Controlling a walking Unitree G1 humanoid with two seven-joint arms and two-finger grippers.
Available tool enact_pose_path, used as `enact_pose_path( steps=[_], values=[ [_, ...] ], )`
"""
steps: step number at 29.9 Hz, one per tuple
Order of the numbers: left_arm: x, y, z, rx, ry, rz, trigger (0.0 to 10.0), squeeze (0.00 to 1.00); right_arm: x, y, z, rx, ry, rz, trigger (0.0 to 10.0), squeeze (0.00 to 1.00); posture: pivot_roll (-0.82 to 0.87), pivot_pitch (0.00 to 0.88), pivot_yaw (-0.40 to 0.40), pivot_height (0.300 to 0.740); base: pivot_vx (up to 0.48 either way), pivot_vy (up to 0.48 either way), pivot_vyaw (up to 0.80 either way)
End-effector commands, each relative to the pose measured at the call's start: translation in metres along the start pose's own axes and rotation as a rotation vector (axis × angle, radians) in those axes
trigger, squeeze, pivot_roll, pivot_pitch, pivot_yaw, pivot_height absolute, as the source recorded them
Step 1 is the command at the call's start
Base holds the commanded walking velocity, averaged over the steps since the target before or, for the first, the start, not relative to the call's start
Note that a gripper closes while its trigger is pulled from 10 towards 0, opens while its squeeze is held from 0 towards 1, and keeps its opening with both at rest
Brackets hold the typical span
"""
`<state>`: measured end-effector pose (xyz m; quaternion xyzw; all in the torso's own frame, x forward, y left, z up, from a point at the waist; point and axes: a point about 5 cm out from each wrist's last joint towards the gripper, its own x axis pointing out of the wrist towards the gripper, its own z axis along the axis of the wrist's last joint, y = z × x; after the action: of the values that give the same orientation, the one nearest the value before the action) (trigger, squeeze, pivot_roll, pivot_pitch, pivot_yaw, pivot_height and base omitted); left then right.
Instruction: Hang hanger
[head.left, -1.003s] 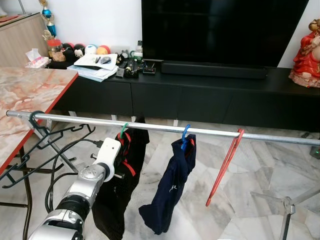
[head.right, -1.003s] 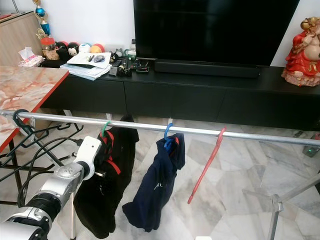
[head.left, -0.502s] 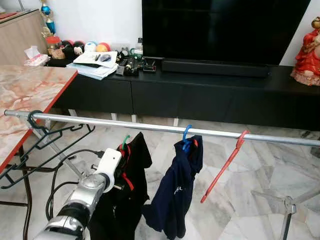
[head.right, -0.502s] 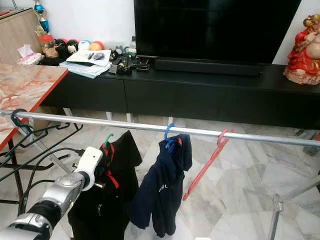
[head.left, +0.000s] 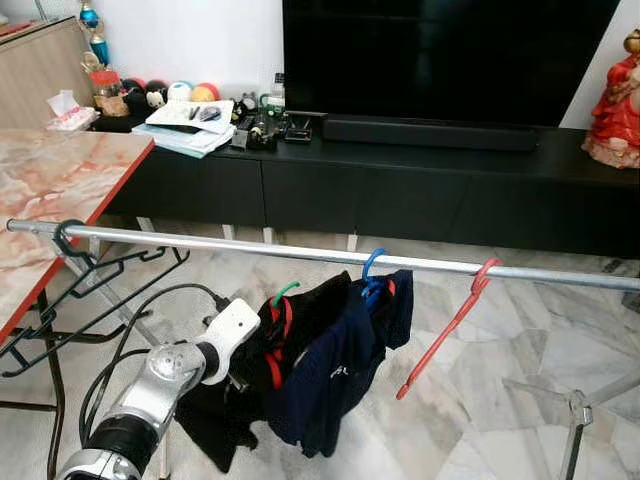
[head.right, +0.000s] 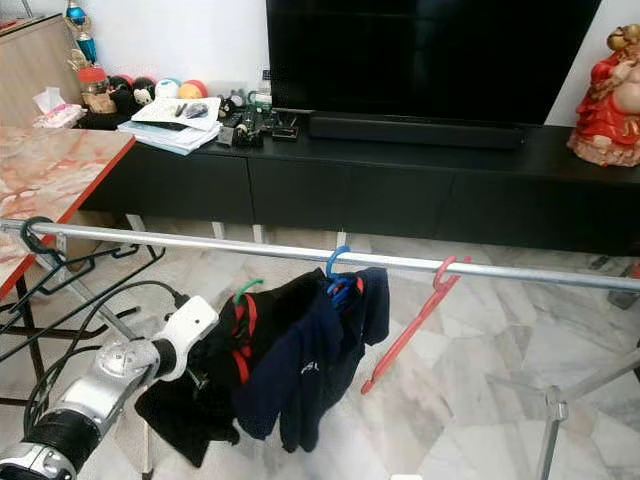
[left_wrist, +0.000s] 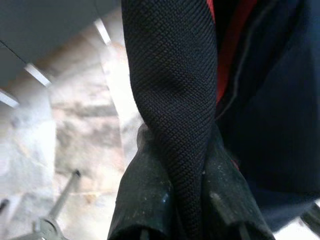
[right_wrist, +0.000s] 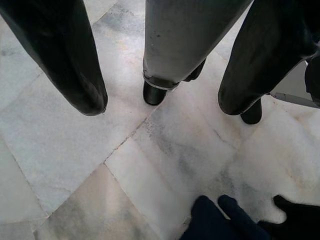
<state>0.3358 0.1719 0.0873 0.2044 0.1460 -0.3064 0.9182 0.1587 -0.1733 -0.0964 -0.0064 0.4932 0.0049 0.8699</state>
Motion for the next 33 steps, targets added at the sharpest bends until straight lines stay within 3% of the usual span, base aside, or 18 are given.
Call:
enact_pose_path(
  steps=[1, 4, 10, 15, 28, 33],
  values=[
    [0.001, 0.014, 0.024, -0.010, -0.112, 0.111, 10.0, 0.00, 0.000, -0.002, -0.001, 0.011, 0.005, -0.007, 10.0, 0.00, 0.03, 0.040, -0.015, 0.740, 0.000, 0.000, 0.00],
    [0.004, 0.024, 0.030, -0.058, -0.126, 0.219, 10.0, 0.00, 0.000, -0.001, 0.000, 0.011, 0.005, -0.009, 10.0, 0.00, 0.03, 0.042, -0.018, 0.740, 0.000, 0.000, 0.00],
    [0.008, 0.028, 0.029, -0.068, -0.078, 0.267, 10.0, 0.00, 0.000, -0.001, 0.001, 0.010, 0.004, -0.011, 10.0, 0.00, 0.02, 0.044, -0.017, 0.740, 0.000, 0.000, 0.00],
    [0.013, 0.036, 0.025, -0.116, 0.027, 0.374, 10.0, 0.00, -0.001, -0.005, -0.002, 0.007, 0.010, -0.017, 10.0, 0.00, 0.02, 0.048, -0.016, 0.740, 0.000, 0.000, 0.00],
    [0.019, 0.033, 0.012, -0.310, 0.143, 0.413, 10.0, 0.00, -0.001, -0.008, -0.004, 0.014, 0.009, -0.022, 10.0, 0.00, 0.02, 0.049, -0.014, 0.740, 0.000, 0.000, 0.00],
    [0.021, 0.028, 0.006, -0.310, 0.188, 0.395, 10.0, 0.00, -0.001, -0.009, -0.004, 0.016, 0.008, -0.022, 10.0, 0.00, 0.02, 0.048, -0.011, 0.740, 0.000, 0.000, 0.00]
  ],
)
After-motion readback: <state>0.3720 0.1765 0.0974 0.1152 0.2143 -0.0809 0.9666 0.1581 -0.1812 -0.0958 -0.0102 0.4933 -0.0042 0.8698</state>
